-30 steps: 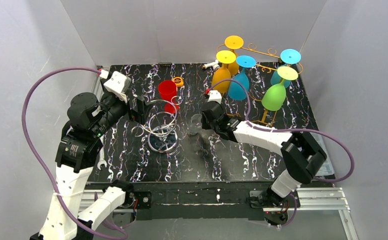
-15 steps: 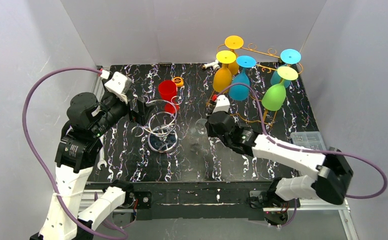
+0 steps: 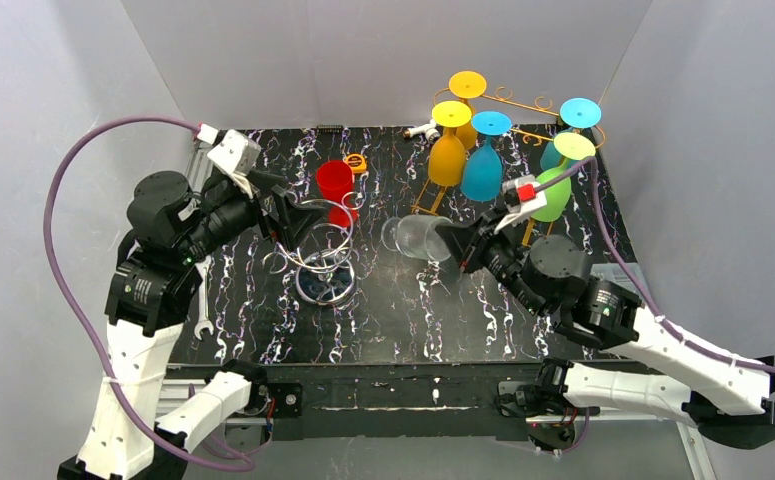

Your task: Place the wine glass upside down on the wine glass rack

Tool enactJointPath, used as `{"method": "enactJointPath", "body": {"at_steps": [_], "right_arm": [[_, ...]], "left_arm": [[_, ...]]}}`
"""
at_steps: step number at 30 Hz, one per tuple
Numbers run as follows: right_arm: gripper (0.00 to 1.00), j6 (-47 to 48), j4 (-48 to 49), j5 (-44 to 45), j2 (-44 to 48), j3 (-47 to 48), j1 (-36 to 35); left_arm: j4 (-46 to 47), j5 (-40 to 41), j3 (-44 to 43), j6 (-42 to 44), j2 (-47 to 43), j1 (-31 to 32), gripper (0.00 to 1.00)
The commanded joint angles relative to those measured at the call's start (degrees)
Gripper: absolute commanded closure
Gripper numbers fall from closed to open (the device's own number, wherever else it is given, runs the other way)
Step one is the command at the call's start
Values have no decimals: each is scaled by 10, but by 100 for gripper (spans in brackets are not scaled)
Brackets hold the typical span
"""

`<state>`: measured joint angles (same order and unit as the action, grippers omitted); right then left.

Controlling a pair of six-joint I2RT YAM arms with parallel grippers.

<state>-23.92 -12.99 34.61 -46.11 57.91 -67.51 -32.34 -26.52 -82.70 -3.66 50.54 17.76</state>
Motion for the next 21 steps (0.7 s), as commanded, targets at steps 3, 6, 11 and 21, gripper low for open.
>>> {"method": "enactJointPath", "body": {"at_steps": [3, 6, 11, 21], "right_arm": [[99, 80, 118, -78, -50, 116, -3], [99, 109, 151, -93, -63, 149, -3], [99, 145, 169, -92, -81, 181, -3], [99, 147, 249, -120, -126, 200, -3]], "left_arm": [[-28, -67, -64, -27, 37, 0, 2], [-34, -80, -82, -33, 43, 0, 2], [-34, -129, -82, -76, 43, 0, 2], [15, -151, -68, -199, 70, -2, 12]]}}
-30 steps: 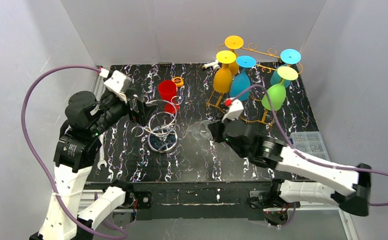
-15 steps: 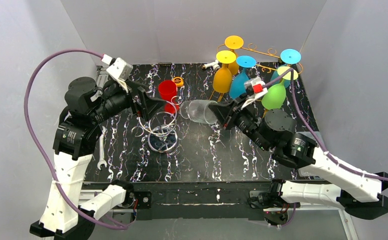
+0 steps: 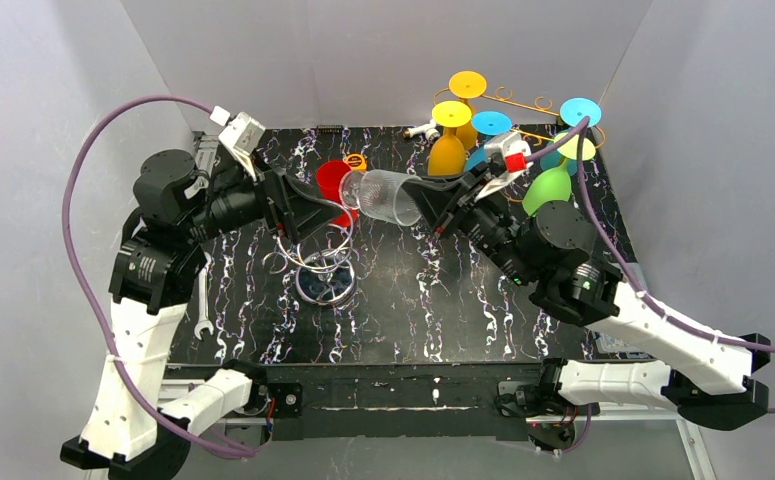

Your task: Place the wine glass upside down on the wine glass rack

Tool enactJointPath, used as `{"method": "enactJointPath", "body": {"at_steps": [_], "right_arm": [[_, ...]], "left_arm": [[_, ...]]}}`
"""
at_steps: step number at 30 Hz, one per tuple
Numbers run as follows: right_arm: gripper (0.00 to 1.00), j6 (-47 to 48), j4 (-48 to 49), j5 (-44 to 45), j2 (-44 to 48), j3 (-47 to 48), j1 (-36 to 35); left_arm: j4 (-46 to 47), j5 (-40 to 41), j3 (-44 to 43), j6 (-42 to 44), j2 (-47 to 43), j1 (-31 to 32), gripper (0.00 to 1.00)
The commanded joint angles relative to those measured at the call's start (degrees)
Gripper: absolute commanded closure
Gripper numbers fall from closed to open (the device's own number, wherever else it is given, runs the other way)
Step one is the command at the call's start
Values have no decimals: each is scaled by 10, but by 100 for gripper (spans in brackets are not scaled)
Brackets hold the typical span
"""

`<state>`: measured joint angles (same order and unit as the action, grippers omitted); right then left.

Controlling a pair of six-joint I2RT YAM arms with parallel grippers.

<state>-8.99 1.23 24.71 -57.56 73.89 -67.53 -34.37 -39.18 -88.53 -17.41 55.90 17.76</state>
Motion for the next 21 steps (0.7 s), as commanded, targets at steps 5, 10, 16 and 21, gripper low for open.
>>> {"method": "enactJointPath", "body": {"at_steps": [5, 10, 16, 21], "right_arm": [[99, -15, 119, -39, -28, 54, -3], [99, -22, 144, -43, -34, 51, -3], [99, -28, 174, -45, -46, 39, -2], [99, -16, 185, -39, -54, 28, -2]], "left_arm": [[69, -29, -26, -105, 41, -15, 29], [90, -45, -20, -123, 49, -22, 57], [106, -70, -8, -140, 50, -29, 76], [101, -74, -13, -126, 46, -30, 90]]}}
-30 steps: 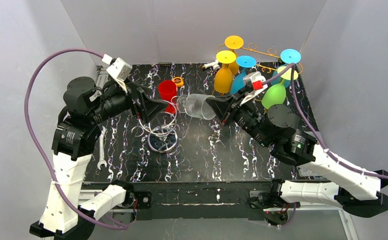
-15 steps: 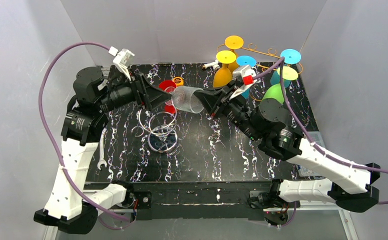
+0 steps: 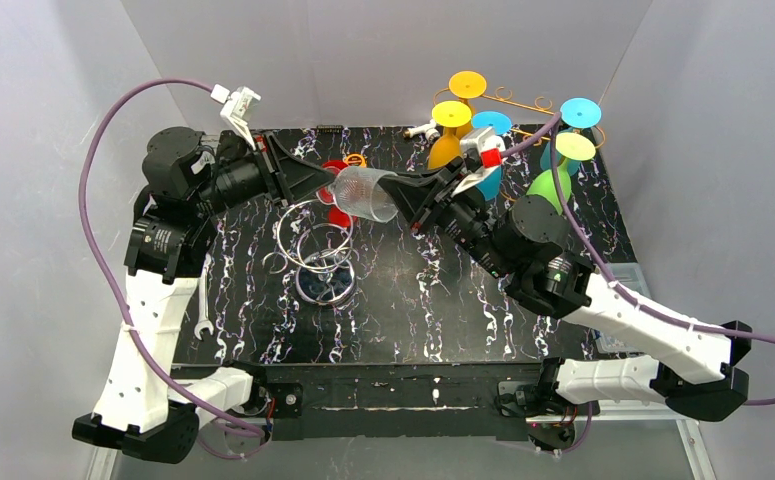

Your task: Place the wine glass upside down on the wine glass rack

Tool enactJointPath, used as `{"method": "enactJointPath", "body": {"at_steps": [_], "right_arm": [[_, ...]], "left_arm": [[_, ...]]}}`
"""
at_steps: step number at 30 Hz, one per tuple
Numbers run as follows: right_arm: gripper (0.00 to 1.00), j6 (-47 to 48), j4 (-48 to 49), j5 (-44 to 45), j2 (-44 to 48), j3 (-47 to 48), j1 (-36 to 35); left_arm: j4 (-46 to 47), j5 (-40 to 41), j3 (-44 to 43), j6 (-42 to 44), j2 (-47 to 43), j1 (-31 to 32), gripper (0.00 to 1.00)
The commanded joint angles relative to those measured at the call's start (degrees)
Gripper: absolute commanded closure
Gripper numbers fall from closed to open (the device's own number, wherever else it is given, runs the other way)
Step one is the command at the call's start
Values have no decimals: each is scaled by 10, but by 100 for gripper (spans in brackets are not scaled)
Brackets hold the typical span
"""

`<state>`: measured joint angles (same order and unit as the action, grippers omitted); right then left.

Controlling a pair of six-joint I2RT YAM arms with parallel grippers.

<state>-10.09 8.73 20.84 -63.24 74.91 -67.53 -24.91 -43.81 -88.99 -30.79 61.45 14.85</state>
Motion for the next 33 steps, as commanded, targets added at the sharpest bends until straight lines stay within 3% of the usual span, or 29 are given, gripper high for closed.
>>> {"method": "enactJointPath", "body": {"at_steps": [1, 2, 10, 15, 18, 25, 33], "right_arm": [[99, -4, 110, -2, -1, 17, -2], [99, -2, 110, -2, -4, 17, -2], [99, 20, 124, 11, -39, 15, -2], [78, 6, 128, 10, -70, 23, -2], [76, -7, 138, 12, -78, 15, -2], [98, -42, 133, -11, -101, 1, -2], [99, -42, 164, -22, -96, -56, -3]], "left_arm": [[6, -31, -8, 11, -10, -1, 95], [8, -35, -8, 17, -10, -1, 100], [-23, -3, -44, 102, 11, -2, 100], [-23, 42, -55, 177, 18, -1, 100], [-20, 52, -63, 194, 25, -2, 100], [-4, 37, -66, 194, 29, -3, 100], [-29, -9, -91, 215, 38, -2, 100]]}}
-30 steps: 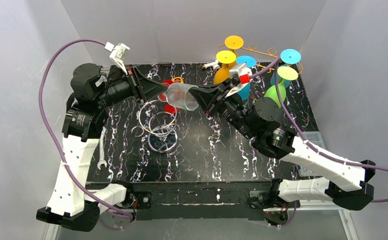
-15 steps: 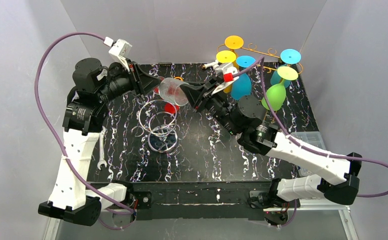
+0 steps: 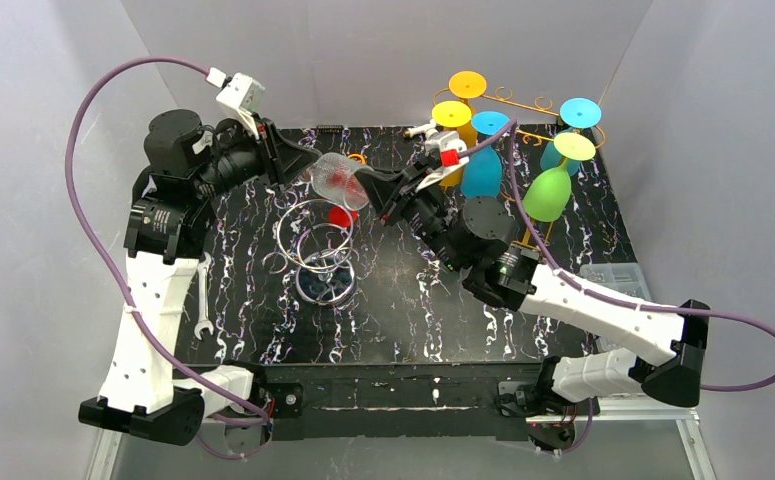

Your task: Place the wine glass upside down on the wine glass rack

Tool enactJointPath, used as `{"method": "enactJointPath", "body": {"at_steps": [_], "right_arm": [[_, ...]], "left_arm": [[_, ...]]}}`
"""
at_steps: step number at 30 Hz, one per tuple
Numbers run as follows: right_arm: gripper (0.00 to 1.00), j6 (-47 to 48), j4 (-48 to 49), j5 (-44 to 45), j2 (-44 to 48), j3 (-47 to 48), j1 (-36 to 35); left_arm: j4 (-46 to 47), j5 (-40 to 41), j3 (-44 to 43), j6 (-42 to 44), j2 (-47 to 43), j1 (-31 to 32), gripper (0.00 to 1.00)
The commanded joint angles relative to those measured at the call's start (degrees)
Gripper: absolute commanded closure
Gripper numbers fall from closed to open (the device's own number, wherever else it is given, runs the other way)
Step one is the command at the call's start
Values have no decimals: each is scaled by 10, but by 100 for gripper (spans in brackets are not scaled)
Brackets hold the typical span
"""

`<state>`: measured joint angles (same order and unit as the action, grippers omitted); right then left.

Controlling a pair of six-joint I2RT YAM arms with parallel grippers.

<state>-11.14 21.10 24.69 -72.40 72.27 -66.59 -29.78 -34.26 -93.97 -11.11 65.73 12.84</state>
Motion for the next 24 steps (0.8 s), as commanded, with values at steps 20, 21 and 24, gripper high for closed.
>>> {"method": "enactJointPath", "body": {"at_steps": [20, 21, 24], "right_arm": [[99, -74, 93, 12, 142, -179, -18], [99, -69, 88, 18, 151, -182, -18], [99, -61, 55, 22, 173, -180, -17]], "left_arm": [[-81, -31, -11, 64, -36, 20, 2], [-91, -21, -14, 72, -36, 20, 2], [-135, 21, -30, 103, -29, 20, 2]]}}
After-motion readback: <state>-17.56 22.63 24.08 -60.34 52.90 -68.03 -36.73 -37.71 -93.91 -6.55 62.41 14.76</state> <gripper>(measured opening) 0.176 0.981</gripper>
